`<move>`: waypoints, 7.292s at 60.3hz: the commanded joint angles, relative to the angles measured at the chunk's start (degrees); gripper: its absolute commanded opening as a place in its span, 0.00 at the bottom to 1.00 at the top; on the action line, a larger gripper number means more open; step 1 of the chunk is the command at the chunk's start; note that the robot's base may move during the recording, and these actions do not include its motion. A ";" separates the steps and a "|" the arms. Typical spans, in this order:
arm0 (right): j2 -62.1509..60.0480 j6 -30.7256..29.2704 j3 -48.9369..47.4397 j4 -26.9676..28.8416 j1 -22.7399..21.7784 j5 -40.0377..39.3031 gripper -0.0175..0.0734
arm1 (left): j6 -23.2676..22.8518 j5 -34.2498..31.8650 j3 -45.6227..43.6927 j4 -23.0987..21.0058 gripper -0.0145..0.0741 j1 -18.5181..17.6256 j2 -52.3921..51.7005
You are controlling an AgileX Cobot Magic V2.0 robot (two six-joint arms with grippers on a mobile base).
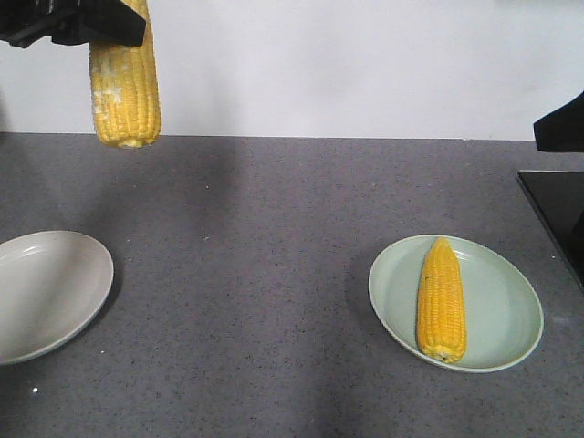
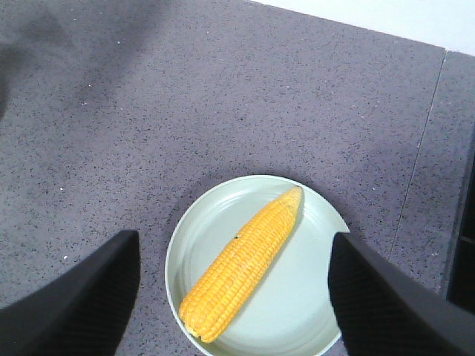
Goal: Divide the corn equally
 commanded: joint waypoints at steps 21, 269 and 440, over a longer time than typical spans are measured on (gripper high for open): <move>-0.62 -0.58 -1.40 0.86 0.06 -2.77 0.77 | -13.36 8.77 -1.09 30.57 0.24 0.60 -1.76; -35.95 -3.82 51.27 -5.05 0.06 -48.00 0.18 | -18.80 -45.37 72.50 28.02 0.15 4.95 -63.73; -67.55 22.29 84.45 -24.55 0.06 -70.74 0.18 | -19.58 -66.18 106.38 29.53 0.16 7.69 -87.43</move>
